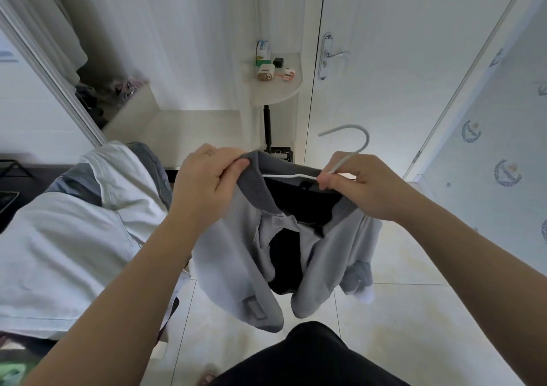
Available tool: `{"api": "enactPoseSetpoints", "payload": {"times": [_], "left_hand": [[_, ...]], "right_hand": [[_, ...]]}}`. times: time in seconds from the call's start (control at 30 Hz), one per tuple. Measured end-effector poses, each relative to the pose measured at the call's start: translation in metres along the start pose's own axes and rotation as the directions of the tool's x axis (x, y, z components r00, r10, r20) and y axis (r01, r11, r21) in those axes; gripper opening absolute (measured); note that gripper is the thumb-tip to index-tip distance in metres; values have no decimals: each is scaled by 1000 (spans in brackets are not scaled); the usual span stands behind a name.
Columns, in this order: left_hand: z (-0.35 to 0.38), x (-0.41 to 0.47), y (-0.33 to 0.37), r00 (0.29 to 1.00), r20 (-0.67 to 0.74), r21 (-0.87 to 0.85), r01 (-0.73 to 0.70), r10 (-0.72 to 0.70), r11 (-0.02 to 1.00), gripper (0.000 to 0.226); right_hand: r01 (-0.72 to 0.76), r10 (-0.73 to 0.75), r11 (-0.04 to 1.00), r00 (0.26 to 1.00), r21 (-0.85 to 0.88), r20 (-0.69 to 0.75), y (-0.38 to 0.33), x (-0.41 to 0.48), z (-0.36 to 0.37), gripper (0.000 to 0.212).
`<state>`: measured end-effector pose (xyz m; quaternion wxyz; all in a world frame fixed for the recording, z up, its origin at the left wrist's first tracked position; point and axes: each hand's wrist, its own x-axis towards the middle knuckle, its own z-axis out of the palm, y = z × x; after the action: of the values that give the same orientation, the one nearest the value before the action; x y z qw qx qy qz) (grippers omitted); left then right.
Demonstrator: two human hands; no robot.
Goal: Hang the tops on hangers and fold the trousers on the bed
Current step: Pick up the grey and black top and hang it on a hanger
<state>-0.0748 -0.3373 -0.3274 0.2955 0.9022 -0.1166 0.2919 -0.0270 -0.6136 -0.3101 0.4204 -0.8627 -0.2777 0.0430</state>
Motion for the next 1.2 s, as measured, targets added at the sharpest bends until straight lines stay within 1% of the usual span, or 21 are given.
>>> {"api": "enactPoseSetpoints", "payload": {"times": [0.07,0.17,0.23,0.27,0.3,0.37,0.43,0.47,0.57,0.67,0.7,0.77,0.8,0.83,0.9,0.93,0.97,1.03,1.07,1.13,1.2], "left_hand": [[-2,3,-1,999,-48,-30,-16,14,999,27],[-10,6,-9,986,-161,-93,32,-47,995,20],[-19,10,-16,974,-210,-77,73,-88,994,18],[-22,12,-18,976,-201,-60,79,-89,995,19],[-23,14,-17,984,-160,-36,69,-74,997,20],[-19,16,-11,1000,-5,52,6,-6,999,26],[-10,15,-2,991,132,127,-55,38,990,30],[-5,14,2,985,170,131,-60,37,989,31],[5,12,4,975,221,68,-40,24,997,30],[9,13,-3,968,248,55,-51,36,997,26],[9,13,-4,971,237,59,-53,37,997,25],[7,13,-6,986,159,106,-70,52,992,24],[5,13,-8,992,109,131,-70,56,989,24],[2,14,-11,997,64,143,-53,44,988,23],[-5,16,-21,1000,-4,139,16,-15,990,21],[-8,18,-26,998,-29,128,50,-47,990,21],[-9,19,-29,997,-44,112,75,-71,991,22],[-10,22,-31,996,-50,97,82,-77,992,21],[-9,22,-30,997,-48,103,70,-66,992,19],[-8,22,-31,997,-39,113,75,-71,991,17],[-8,23,-33,994,-33,106,106,-103,989,19]], "right_hand": [[36,-36,996,999,-77,1,1,5,-2,24],[81,-84,982,996,-171,-6,3,10,-9,25],[77,-82,978,996,-194,-18,6,11,-11,24],[76,-82,977,996,-201,-21,6,11,-11,24],[77,-83,979,996,-187,-25,5,12,-11,25],[80,-87,991,994,-109,-64,-1,17,-9,28],[82,-87,995,989,-51,-116,-7,23,-5,30],[85,-89,996,988,-36,-124,-10,27,-2,31],[92,-95,995,991,-40,-95,-15,35,6,32],[80,-81,997,995,-24,-62,-11,36,10,30],[89,-89,996,995,-11,-53,-8,35,10,27],[105,-103,993,994,48,-46,2,31,5,13],[86,-85,994,996,71,-28,11,27,0,8],[44,-45,996,999,71,2,22,22,-6,10],[-54,55,998,997,-27,51,48,9,-14,5],[-99,102,992,994,-73,40,60,3,-16,12],[-137,137,987,991,-87,-3,70,-3,-17,21],[-165,161,986,980,-29,-116,79,-11,-17,29],[-154,151,988,975,-4,-161,78,-13,-16,29],[-119,123,992,964,29,-237,74,-13,-13,22],[-117,121,993,956,33,-268,70,-12,-11,20]]}}
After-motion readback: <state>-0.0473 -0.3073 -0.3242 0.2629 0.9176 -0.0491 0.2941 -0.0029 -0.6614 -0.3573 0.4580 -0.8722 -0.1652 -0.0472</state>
